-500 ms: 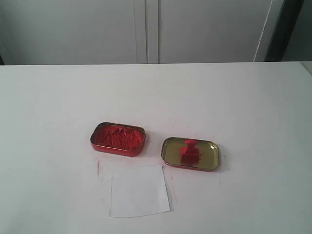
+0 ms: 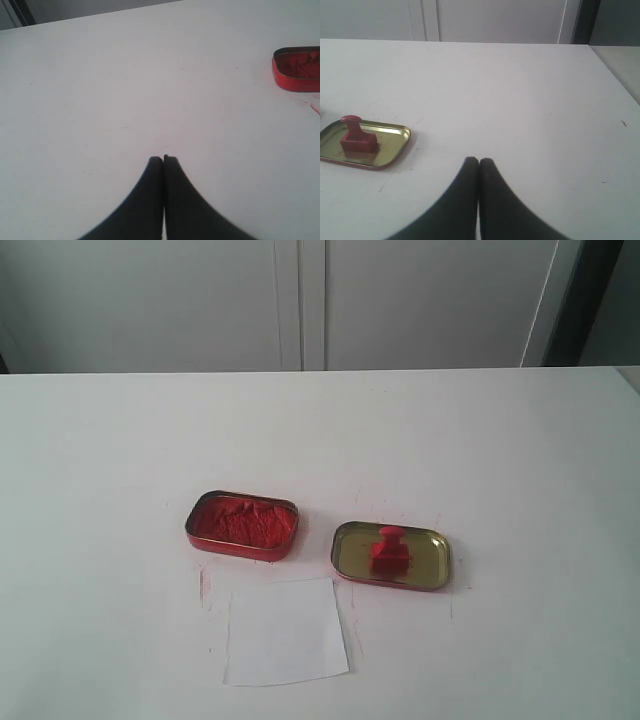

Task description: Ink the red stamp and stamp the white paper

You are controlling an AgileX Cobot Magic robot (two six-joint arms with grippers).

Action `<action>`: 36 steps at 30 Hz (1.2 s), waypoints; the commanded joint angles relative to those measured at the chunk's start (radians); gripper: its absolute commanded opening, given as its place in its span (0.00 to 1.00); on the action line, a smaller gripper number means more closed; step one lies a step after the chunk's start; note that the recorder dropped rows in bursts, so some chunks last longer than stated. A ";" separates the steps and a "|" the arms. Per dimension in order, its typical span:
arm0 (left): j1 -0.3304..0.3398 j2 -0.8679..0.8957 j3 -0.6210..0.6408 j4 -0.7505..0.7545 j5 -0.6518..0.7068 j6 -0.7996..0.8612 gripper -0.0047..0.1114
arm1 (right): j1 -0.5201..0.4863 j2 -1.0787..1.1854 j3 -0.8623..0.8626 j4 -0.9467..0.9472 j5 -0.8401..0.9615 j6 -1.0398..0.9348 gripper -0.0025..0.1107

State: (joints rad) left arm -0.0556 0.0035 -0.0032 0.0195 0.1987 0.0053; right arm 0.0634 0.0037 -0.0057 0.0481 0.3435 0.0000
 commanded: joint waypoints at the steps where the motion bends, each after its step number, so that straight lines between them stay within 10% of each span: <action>1: 0.001 -0.003 0.003 -0.003 -0.001 0.003 0.04 | -0.005 -0.004 0.006 0.001 -0.008 0.000 0.02; 17: 0.001 -0.003 0.003 -0.003 -0.001 0.003 0.04 | -0.005 -0.004 0.006 0.001 -0.021 0.000 0.02; 36: 0.001 -0.003 0.003 -0.003 -0.001 0.003 0.04 | -0.005 -0.004 0.006 0.001 -0.528 0.000 0.02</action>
State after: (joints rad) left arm -0.0556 0.0035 -0.0032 0.0195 0.1987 0.0053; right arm 0.0634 0.0037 -0.0054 0.0481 -0.1508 0.0000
